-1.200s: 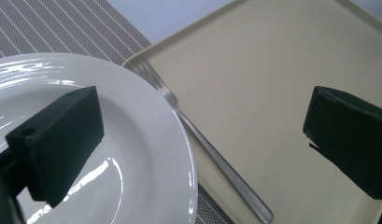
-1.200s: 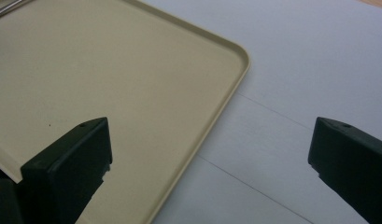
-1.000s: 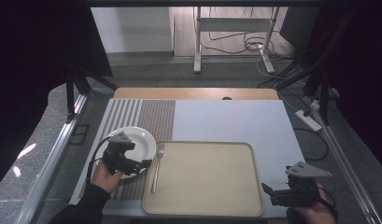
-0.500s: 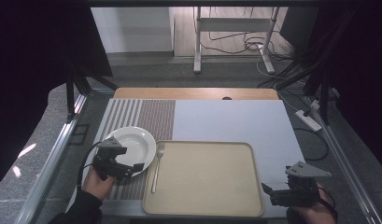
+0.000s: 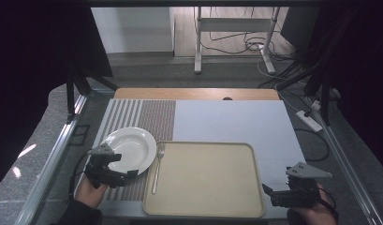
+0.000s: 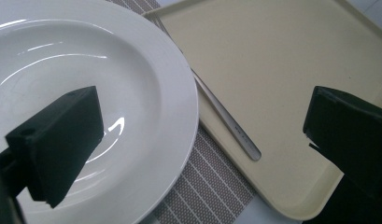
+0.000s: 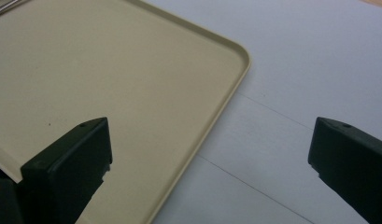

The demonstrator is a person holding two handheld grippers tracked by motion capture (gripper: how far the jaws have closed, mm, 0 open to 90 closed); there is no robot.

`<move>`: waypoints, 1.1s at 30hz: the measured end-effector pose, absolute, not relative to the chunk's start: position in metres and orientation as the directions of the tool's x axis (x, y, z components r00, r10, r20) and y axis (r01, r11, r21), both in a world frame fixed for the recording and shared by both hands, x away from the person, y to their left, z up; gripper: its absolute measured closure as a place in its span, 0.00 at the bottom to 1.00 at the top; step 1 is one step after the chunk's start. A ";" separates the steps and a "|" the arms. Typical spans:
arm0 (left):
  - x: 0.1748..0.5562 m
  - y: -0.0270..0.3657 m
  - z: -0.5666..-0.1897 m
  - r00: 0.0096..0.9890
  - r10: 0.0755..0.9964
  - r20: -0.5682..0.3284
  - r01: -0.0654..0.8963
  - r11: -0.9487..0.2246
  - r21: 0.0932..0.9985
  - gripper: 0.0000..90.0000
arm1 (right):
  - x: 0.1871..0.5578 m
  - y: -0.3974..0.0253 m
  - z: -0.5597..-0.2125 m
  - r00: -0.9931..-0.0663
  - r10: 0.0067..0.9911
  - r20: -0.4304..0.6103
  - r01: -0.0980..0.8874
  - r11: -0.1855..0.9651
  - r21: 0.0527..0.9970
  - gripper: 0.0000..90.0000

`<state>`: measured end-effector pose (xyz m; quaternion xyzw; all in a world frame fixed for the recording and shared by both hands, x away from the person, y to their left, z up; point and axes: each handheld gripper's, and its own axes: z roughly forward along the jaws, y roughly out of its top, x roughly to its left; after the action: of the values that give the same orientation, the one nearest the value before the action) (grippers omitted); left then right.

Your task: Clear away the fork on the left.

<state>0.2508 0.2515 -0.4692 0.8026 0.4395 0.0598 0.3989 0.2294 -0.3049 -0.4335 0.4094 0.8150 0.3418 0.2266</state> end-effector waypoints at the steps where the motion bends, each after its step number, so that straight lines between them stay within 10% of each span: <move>1: 0.249 0.252 -0.469 0.607 0.753 -0.253 0.657 -0.297 0.693 0.00 | 0.229 -0.305 -0.433 -0.562 0.822 -0.090 0.512 0.432 0.742 0.00; 33: 0.210 0.274 -0.467 0.546 0.808 -0.222 0.664 -0.256 0.702 0.00 | 0.230 -0.304 -0.434 -0.562 0.822 -0.092 0.515 0.434 0.739 0.00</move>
<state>0.2096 0.2743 -0.4670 0.7870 0.4677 0.0918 0.3917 0.2298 -0.3042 -0.4337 0.4098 0.8161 0.3389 0.2264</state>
